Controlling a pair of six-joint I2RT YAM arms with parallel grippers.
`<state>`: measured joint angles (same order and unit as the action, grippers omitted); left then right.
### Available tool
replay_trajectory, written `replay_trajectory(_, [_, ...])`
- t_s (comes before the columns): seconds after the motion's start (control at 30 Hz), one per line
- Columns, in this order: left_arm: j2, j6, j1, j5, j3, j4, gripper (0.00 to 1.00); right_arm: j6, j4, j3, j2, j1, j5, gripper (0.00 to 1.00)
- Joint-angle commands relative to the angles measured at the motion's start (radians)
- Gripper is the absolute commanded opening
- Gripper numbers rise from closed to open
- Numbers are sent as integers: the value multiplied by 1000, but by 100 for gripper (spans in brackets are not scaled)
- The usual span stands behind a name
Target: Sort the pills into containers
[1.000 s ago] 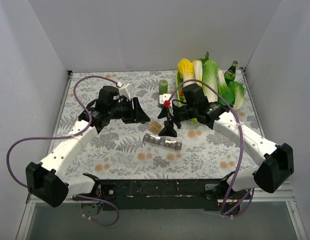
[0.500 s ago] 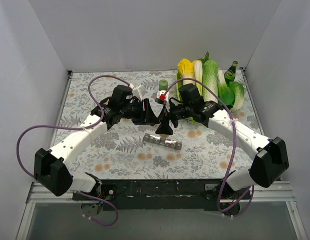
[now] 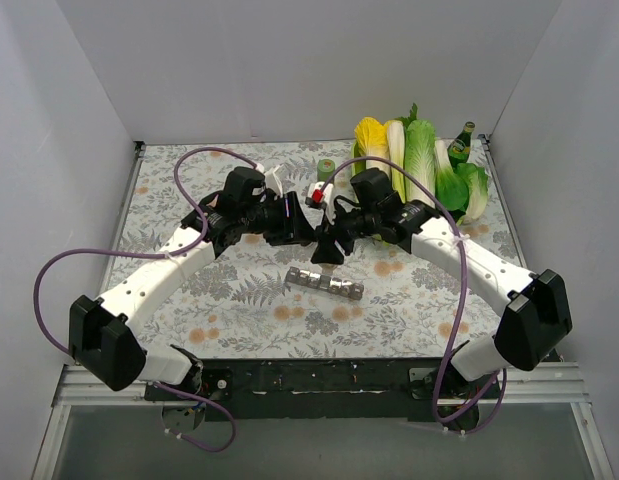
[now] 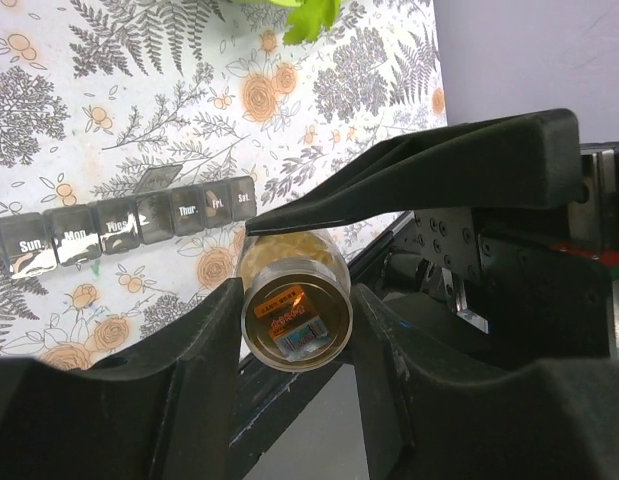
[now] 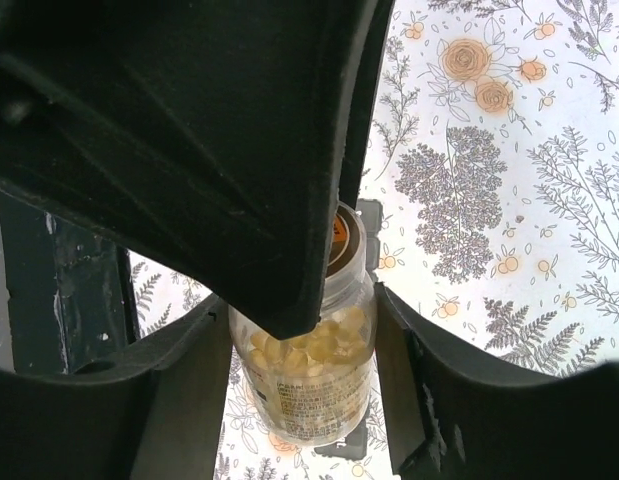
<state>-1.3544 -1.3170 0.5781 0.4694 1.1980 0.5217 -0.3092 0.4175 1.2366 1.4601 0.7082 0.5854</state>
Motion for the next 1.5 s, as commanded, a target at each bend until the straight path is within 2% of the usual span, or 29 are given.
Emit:
replay_trajectory(0.0, [37, -59, 6, -55, 38, -25, 20, 9, -6, 57, 0, 2, 27, 37])
replay_trajectory(0.03, [64, -70, 8, -69, 31, -31, 39, 10, -12, 54, -4, 2, 34, 33])
replay_trajectory(0.07, [78, -91, 6, -83, 25, -40, 49, 22, -20, 38, -12, -7, 45, 29])
replay_trajectory(0.13, [118, -114, 6, -130, 2, -77, 68, 44, -49, 15, -40, -25, 94, 27])
replay_trajectory(0.17, [159, -126, 6, -153, -9, -89, 80, 74, -63, 3, -50, -48, 112, 26])
replay_trajectory(0.27, [254, -137, 5, -227, -66, -150, 98, 149, -135, -52, -99, -113, 195, 26])
replay_trajectory(0.37, [343, -108, 0, -216, -188, -287, 98, 244, -253, -117, -151, -191, 290, 25])
replay_trajectory(0.43, [440, -82, 0, -134, -292, -481, 98, 404, -349, -179, -190, -236, 362, 25])
replay_trajectory(0.47, [469, -77, 2, -91, -410, -653, 98, 479, -468, -202, -201, -280, 388, 25])
replay_trajectory(0.5, [516, -77, 3, -46, -466, -745, 98, 601, -538, -227, -220, -300, 425, 25])
replay_trajectory(0.53, [528, -86, 6, 21, -512, -820, 98, 663, -584, -274, -231, -326, 433, 25])
replay_trajectory(0.6, [520, -64, 23, 49, -574, -912, 98, 751, -704, -310, -253, -343, 448, 25])
replay_trajectory(0.63, [497, 3, 69, 41, -575, -908, 98, 818, -729, -334, -254, -352, 449, 25])
replay_trajectory(0.73, [436, 125, 164, -84, -560, -884, 98, 878, -781, -358, -265, -366, 442, 25])
replay_trajectory(0.77, [422, 180, 224, -168, -557, -896, 98, 890, -786, -371, -265, -368, 439, 25])
replay_trajectory(0.93, [313, 245, 350, -349, -508, -950, 98, 912, -813, -401, -273, -375, 430, 25])
replay_trajectory(1.1, [206, 269, 420, -550, -466, -965, 98, 934, -827, -413, -274, -377, 427, 25])
replay_trajectory(1.27, [115, 256, 462, -681, -411, -958, 98, 952, -844, -427, -271, -378, 424, 25])
replay_trajectory(1.47, [37, 242, 479, -765, -354, -915, 84, 972, -858, -439, -265, -380, 421, 25])
